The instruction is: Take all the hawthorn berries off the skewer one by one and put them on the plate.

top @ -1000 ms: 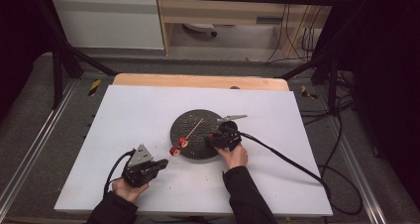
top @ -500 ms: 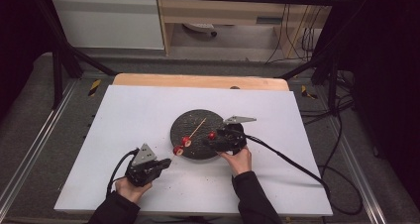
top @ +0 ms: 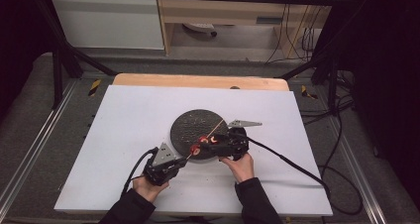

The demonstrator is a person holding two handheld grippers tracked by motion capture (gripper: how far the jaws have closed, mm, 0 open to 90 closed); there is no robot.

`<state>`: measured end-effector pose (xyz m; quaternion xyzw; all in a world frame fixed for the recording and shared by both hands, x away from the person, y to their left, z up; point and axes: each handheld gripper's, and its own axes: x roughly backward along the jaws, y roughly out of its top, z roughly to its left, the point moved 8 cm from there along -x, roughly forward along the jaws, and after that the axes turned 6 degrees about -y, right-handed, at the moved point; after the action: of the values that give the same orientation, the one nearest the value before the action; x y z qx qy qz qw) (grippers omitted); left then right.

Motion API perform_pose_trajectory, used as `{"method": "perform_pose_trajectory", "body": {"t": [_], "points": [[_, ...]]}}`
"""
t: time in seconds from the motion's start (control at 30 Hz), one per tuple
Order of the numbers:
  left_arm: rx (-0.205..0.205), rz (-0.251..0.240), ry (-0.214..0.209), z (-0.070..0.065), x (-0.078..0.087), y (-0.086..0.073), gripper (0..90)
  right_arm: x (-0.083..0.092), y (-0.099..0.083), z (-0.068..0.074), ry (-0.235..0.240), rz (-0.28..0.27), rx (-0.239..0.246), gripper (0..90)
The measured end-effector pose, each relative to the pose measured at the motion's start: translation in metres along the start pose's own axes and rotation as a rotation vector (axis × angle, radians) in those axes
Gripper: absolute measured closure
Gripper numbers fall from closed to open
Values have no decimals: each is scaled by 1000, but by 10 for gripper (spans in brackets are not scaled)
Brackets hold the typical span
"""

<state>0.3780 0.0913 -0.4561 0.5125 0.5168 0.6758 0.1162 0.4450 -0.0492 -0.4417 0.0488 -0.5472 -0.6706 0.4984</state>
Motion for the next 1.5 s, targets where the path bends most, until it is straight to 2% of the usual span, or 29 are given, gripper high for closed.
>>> {"method": "perform_pose_trajectory", "body": {"t": [0.1,0.27,0.3,0.33,0.4,0.5,0.7,0.8,0.93,1.13,1.27,1.5], "points": [[-10,5,3,-4,-4,1,880,1,1,0,19,-10,-23,246],[-5,2,-8,-6,-6,0,881,2,0,2,68,-10,-46,401],[-4,0,-11,-6,-6,0,881,2,0,2,68,-10,-46,401],[-4,-3,-11,-7,-6,0,881,2,0,2,82,-11,-46,459],[-3,-4,-11,-7,-6,-1,881,2,1,3,94,-10,-49,483],[-2,-3,-10,-7,-7,-1,881,2,1,5,128,-7,-55,597],[-2,-5,-11,-6,-6,-2,881,2,2,5,136,-5,-63,610],[0,-2,-8,-5,-4,-5,881,4,6,3,121,-21,-61,612],[5,0,-12,-1,2,-11,880,9,19,-5,98,-53,-74,613],[9,2,-11,2,10,-16,881,10,30,-14,89,-69,-95,616],[9,7,-10,3,13,-19,881,10,33,-17,88,-70,-99,617],[6,21,-3,7,21,-30,880,14,44,-26,62,-103,-111,618]]}}
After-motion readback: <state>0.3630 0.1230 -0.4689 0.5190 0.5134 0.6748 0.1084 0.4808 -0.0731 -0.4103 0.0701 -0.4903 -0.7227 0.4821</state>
